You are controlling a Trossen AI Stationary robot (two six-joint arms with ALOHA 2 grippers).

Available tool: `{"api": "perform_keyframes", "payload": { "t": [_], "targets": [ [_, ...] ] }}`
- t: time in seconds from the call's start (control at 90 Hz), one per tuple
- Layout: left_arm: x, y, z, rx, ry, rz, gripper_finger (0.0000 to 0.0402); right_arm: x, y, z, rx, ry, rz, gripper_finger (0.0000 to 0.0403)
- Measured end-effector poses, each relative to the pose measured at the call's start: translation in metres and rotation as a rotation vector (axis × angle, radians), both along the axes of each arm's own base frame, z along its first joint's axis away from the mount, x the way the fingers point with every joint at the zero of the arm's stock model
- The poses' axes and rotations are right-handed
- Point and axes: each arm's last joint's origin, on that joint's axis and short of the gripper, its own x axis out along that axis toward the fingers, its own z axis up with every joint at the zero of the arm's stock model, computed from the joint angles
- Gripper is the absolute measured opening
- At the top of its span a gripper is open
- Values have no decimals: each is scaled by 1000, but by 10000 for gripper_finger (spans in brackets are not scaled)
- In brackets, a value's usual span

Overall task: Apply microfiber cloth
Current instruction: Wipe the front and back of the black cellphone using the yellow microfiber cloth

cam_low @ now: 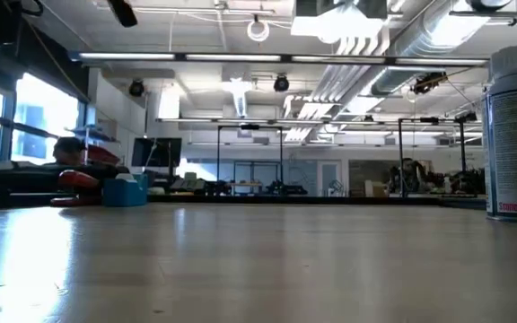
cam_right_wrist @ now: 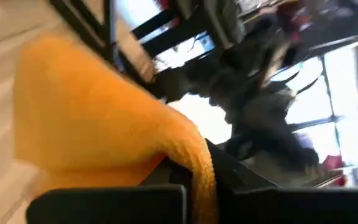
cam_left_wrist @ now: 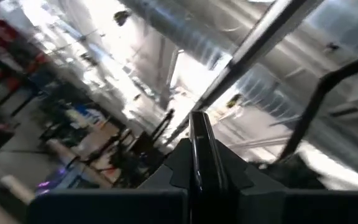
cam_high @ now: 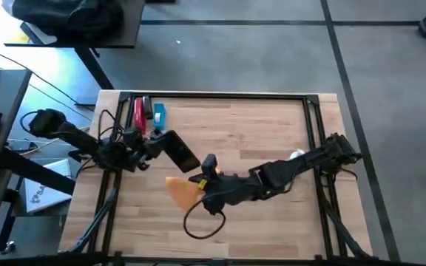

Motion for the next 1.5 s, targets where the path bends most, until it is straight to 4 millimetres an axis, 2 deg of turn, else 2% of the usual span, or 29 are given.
{"api": "perform_keyframes", "payload": {
  "t": [0.178, 0.333, 0.422, 0.622, 0.978, 1.067, 1.167, 1.256, 1.367, 1.5],
  "targets": [
    [15, -5, -11, -86, 33, -44, 7, 12, -26, 13, -197, -53, -29, 0],
    [20, -10, -16, -145, 18, -127, 7, 20, -53, 2, -305, 63, -13, 0],
    [19, -12, -15, -189, 4, -165, 7, 20, -60, -2, -326, 120, 26, 0],
    [12, -8, -16, -258, -22, -165, 7, 16, -53, -8, -349, 187, 123, 0],
    [-3, 0, -7, -316, -70, -137, 7, -1, -18, -19, -243, 277, 194, 0],
    [-2, 0, -9, -371, -58, -123, 7, -3, -7, -20, -271, 269, 227, 0],
    [1, 0, -14, -403, -21, -88, 7, -1, -3, -11, -356, 205, 249, 0],
    [3, -2, -18, -422, -7, -79, 7, 4, -9, -4, -454, 154, 211, 0],
    [7, -4, -23, -451, 15, -85, 7, 12, -26, 1, -578, 147, 197, 0],
    [12, -8, -27, -498, 14, -160, 7, 22, -50, -5, -697, 216, 187, 0]
  ]
}}
